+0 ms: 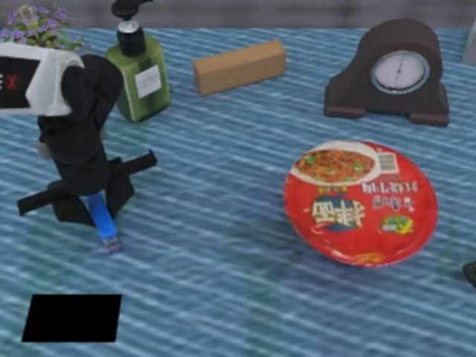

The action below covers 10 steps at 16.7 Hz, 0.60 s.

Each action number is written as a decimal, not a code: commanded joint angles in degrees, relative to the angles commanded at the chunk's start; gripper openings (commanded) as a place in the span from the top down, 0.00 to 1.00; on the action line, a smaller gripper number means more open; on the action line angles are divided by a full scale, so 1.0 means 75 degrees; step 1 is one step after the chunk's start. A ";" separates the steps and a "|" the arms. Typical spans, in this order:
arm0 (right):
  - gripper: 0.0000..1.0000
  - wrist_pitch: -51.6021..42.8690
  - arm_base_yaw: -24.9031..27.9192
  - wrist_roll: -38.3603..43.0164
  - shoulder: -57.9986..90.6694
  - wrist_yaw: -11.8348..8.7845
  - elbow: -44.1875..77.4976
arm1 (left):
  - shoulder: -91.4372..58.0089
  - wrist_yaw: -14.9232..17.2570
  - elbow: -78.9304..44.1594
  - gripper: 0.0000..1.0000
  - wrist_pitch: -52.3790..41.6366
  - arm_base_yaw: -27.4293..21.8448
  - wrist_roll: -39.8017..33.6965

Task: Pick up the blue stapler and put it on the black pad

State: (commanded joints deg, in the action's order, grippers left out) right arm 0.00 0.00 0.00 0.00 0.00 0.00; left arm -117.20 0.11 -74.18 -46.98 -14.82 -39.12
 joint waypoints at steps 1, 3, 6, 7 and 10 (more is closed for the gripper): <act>0.00 0.0000 0.0000 0.0000 0.0000 0.0000 0.0000 | 0.0021 -0.0001 -0.0088 1.00 -0.0102 0.0001 -0.0005; 0.00 0.0000 0.0000 0.0000 0.0000 0.0000 0.0000 | 0.0144 -0.0002 -0.0405 1.00 -0.0545 0.0022 -0.0024; 0.00 0.0000 0.0000 0.0000 0.0000 0.0000 0.0000 | 0.0461 -0.0005 -0.1043 1.00 -0.1603 0.0077 -0.0046; 0.00 0.0000 0.0000 0.0000 0.0000 0.0000 0.0000 | 0.0577 -0.0006 -0.1260 1.00 -0.1971 0.0094 -0.0048; 0.00 0.0000 0.0000 0.0000 0.0000 0.0000 0.0000 | 0.0885 -0.0006 -0.1753 1.00 -0.2678 0.0129 -0.0038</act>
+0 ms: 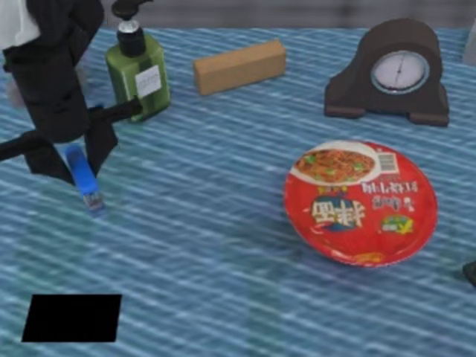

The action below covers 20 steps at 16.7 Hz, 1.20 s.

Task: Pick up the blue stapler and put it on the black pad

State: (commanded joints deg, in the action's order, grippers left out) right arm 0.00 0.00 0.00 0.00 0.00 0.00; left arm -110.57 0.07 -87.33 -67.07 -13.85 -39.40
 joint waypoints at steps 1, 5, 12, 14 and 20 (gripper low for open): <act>0.00 0.0000 0.0000 0.0000 0.0000 0.0000 0.0000 | 0.0052 0.0000 -0.0060 1.00 -0.0077 0.0005 0.0005; 0.00 0.0000 0.0000 0.0000 0.0000 0.0000 0.0000 | 0.0031 -0.0001 -0.0050 1.00 -0.0068 -0.0036 0.0017; 0.00 0.0000 0.0000 0.0000 0.0000 0.0000 0.0000 | 0.0740 -0.0037 0.0714 1.00 -0.0108 -0.0100 -0.1751; 0.00 0.0000 0.0000 0.0000 0.0000 0.0000 0.0000 | 0.1220 -0.0058 0.1254 1.00 -0.0100 -0.0120 -0.2934; 0.00 0.0000 0.0000 0.0000 0.0000 0.0000 0.0000 | 0.2838 -0.0124 0.3089 1.00 -0.0058 -0.0203 -0.6903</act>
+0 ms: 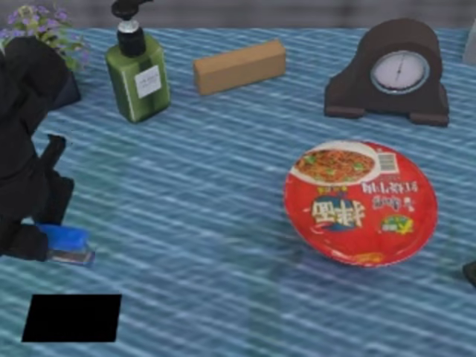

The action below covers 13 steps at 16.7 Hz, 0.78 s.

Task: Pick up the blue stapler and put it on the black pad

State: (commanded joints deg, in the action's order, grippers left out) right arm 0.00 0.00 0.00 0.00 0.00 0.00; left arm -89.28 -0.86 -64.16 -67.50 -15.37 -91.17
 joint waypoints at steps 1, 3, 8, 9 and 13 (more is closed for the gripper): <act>0.00 0.0000 0.0000 0.0000 0.0000 0.0000 0.0000 | 0.0266 -0.0010 0.0265 1.00 0.0029 -0.0011 -0.0504; 0.00 0.0000 0.0000 0.0000 0.0000 0.0000 0.0000 | 0.0746 -0.0026 0.0716 1.00 0.0110 -0.0026 -0.1269; 0.00 0.0000 0.0000 0.0000 0.0000 0.0000 0.0000 | 0.1187 -0.0038 0.1105 1.00 0.0213 -0.0034 -0.1830; 0.00 0.0000 0.0000 0.0000 0.0000 0.0000 0.0000 | 0.1187 -0.0038 0.1105 1.00 0.0213 -0.0034 -0.1830; 0.00 0.0000 0.0000 0.0000 0.0000 0.0000 0.0000 | 0.1038 -0.0036 0.1284 1.00 0.0492 -0.0015 -0.1807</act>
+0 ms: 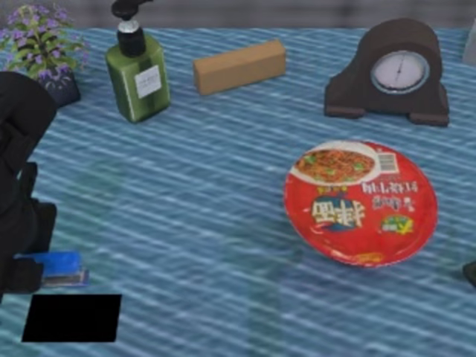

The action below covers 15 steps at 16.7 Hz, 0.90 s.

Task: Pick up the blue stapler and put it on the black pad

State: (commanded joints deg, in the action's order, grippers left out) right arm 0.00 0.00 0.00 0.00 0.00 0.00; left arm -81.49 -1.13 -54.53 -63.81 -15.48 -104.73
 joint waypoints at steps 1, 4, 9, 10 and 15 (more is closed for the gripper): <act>0.00 0.0000 0.0000 0.0000 0.0000 0.0000 0.0000 | -0.0095 -0.0001 0.0160 1.00 0.0249 -0.0004 -0.0007; 0.00 0.0000 0.0000 0.0000 0.0000 0.0000 0.0000 | -0.0508 -0.0002 0.0823 1.00 0.1368 -0.0024 -0.0035; 0.00 0.0000 0.0000 0.0000 0.0000 0.0000 0.0000 | -0.1123 -0.0004 0.1828 1.00 0.3024 -0.0074 -0.0062; 0.00 0.0000 0.0000 0.0000 0.0000 0.0000 0.0000 | -0.1171 -0.0004 0.1910 1.00 0.3135 -0.0081 -0.0064; 0.00 0.0000 0.0000 0.0000 0.0000 0.0000 0.0000 | -0.1185 -0.0004 0.1933 0.92 0.3166 -0.0082 -0.0065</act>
State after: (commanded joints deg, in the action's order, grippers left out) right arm 0.00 0.00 0.00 0.00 0.00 0.00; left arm -90.38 -1.16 -40.04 -40.07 -16.10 -105.21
